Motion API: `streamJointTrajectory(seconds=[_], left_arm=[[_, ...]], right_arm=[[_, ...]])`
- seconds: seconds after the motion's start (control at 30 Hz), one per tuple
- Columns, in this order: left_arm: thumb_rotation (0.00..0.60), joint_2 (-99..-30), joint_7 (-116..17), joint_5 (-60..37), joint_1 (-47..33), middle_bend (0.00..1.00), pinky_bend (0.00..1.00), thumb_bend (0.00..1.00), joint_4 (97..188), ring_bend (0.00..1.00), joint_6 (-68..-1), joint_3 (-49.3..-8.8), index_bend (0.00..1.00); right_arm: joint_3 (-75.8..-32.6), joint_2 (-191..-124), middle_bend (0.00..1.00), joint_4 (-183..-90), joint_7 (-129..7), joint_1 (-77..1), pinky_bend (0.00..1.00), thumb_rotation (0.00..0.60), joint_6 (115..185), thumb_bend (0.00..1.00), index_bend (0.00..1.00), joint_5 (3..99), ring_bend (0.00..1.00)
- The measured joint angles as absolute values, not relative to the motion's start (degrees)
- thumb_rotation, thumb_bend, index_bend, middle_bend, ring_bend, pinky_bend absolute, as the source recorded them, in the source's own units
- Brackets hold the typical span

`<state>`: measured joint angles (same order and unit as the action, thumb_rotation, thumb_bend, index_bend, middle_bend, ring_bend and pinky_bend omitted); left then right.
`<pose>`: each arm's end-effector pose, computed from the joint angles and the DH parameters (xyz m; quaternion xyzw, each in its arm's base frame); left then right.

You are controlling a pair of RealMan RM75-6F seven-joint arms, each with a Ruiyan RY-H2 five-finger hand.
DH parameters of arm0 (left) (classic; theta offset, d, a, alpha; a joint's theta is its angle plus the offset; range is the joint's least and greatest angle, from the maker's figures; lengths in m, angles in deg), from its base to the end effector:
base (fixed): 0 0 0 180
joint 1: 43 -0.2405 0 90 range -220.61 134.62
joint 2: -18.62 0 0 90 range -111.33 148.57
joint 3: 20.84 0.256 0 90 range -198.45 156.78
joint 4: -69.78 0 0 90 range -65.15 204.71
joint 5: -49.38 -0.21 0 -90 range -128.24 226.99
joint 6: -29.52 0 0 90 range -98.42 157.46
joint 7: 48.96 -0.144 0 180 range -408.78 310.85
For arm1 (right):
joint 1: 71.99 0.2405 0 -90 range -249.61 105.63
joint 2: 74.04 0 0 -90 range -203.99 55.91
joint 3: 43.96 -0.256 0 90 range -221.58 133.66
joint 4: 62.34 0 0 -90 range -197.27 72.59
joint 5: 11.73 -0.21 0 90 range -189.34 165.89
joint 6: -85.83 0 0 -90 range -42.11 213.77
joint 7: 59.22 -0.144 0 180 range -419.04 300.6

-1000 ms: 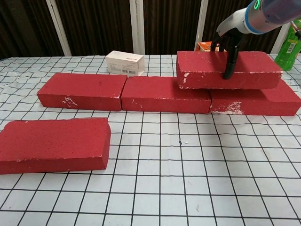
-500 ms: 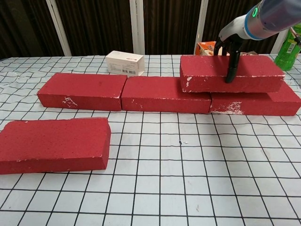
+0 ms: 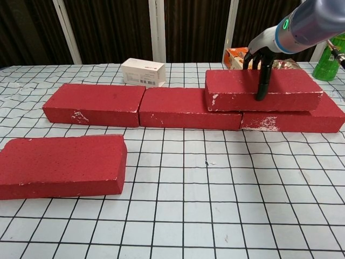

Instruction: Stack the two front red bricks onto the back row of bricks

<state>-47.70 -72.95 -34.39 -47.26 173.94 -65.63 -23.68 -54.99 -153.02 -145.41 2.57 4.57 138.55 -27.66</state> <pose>-0.2900 0.1309 0.1582 -0.5490 -0.3507 -0.3102 0.6924 -0.0817 -0.4409 0.0398 0.6968 -0.4478 0.1169 0.5479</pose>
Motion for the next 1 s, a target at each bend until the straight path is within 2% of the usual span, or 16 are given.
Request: streamJointTrajectory(seconds=[0.77,1.0], left_arm=[[0.6,-47.57,-73.05,-33.64,-47.07,0.0,0.22,0.0,174.05,0.03,-65.24,-23.85,0.06],[0.6,-47.54,-73.07,-33.48,-46.98,0.0,0.22,0.0,174.05,0.03,-65.07,-23.86,0.06]], right_arm=[[-57.23,-154.94,0.22,-144.7,5.49,5.26,0.0,0.6,140.66,0.15,0.18,-29.41,0.09],[-58.05,-155.35,0.16,-144.34,6.27,5.13,0.0,0.6,141.17,0.15,0.17,-29.66,0.04]])
